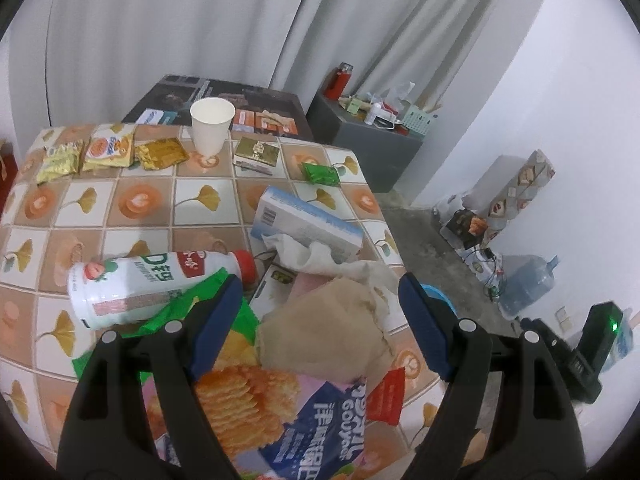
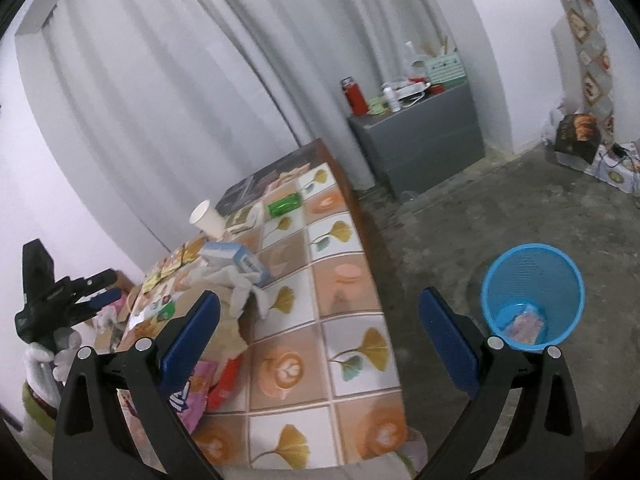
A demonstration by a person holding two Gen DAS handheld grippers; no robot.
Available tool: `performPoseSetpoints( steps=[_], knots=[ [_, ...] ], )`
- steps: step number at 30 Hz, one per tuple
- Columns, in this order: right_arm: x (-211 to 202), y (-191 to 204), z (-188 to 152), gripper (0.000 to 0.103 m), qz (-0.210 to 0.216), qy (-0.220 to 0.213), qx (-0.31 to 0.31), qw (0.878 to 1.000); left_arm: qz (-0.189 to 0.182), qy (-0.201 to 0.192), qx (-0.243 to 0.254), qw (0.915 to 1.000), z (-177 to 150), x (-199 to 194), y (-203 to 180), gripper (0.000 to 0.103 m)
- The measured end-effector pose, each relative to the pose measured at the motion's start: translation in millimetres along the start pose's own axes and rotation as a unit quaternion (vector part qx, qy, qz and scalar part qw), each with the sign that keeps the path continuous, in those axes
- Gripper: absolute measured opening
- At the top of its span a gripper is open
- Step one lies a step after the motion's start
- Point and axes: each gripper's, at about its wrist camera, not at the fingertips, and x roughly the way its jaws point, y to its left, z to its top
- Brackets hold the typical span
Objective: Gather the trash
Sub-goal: 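Return both tools to the table and reach the right tool toward the blue-and-white box, then grasp the blue-and-white box with the right tool while the left tool grasps the white tissue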
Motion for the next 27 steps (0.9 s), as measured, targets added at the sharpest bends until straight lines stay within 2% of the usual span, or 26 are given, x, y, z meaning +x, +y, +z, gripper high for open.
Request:
performPoseSetpoints(
  steps=[5,8,9,12,16,19,21,27],
  knots=[
    [23,14,14,0.096,0.025,0.018,-0.016,0.999,0.012,0.027,-0.035,0.999,11,32,4,0.071],
    [45,38,37,0.096,0.045,0.027,-0.067,0.996,0.017,0.045,-0.039,0.9981,16,54,4,0.068],
    [51,44,42,0.096,0.052,0.03,-0.081,0.995,0.018,0.05,-0.041,0.9977,17,61,4,0.063],
    [81,71,62,0.093,0.082,0.05,-0.134,0.986,0.019,0.062,-0.049,0.9967,19,80,6,0.059],
    [128,103,75,0.084,0.099,0.095,-0.203,0.97,0.034,0.082,-0.05,0.9948,19,102,9,0.052],
    [159,118,79,0.076,0.114,0.131,-0.235,0.956,0.043,0.095,-0.046,0.9935,19,114,11,0.042],
    [177,126,79,0.074,0.123,0.155,-0.254,0.947,0.044,0.102,-0.046,0.9927,18,121,12,0.033],
    [220,145,75,0.069,0.149,0.228,-0.301,0.914,0.043,0.105,-0.035,0.9929,18,127,11,0.018]
  ],
)
